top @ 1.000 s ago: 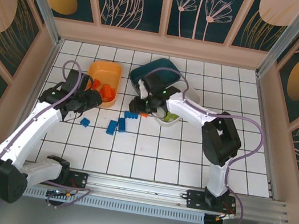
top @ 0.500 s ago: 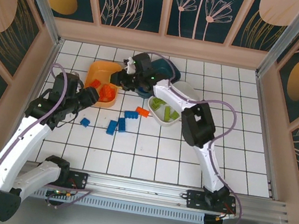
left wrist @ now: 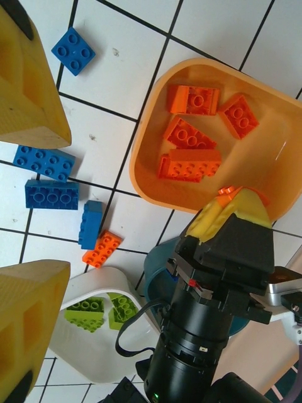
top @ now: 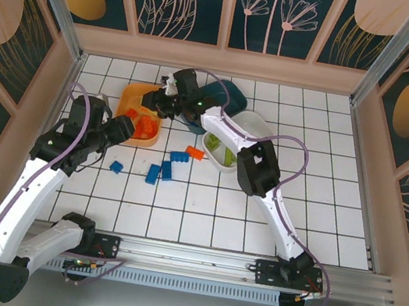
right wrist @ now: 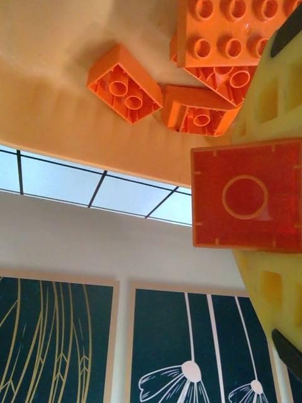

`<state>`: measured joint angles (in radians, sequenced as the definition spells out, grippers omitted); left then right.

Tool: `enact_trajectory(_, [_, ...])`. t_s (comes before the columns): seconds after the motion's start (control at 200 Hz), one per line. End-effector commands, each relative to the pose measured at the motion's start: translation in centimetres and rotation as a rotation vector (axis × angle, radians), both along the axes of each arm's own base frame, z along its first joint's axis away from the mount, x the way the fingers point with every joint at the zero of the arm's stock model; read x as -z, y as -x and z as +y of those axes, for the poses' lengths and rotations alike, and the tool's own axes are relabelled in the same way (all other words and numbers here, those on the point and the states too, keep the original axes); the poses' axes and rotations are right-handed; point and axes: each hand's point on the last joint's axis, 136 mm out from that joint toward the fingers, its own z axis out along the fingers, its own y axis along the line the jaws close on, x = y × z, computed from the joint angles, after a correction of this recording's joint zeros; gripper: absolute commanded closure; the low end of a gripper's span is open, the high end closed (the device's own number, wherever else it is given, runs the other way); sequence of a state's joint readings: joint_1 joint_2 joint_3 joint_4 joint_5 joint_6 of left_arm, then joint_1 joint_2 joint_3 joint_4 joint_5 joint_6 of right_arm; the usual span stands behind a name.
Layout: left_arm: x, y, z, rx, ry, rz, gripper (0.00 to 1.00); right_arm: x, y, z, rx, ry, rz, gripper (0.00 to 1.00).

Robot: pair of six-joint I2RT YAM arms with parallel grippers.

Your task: Sort the legos into containers by color

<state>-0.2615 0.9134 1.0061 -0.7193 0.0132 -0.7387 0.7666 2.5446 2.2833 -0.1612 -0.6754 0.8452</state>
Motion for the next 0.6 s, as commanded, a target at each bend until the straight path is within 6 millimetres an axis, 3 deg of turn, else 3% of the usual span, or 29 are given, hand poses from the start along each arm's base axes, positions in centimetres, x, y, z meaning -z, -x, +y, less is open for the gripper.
enact_trajectory(0.0, [-0.5, 0.1, 0.47, 0.0, -0.028, -0.01, 0.5, -0.18, 0.07, 0.69, -0.009, -0.018, -0.005, 0.7])
enact_trajectory(0.25, [-0.61, 0.3, 0.61, 0.001, -0.037, -0.017, 0.5, 0.11, -0.25, 0.59, 0.009, -0.006, -0.006, 0.63])
enact_trajectory(0.596, [-0.35, 0.72, 0.95, -0.003, -0.052, -0.011, 0.5, 0.22, -0.68, 0.51, 0.027, 0.021, -0.01, 0.43])
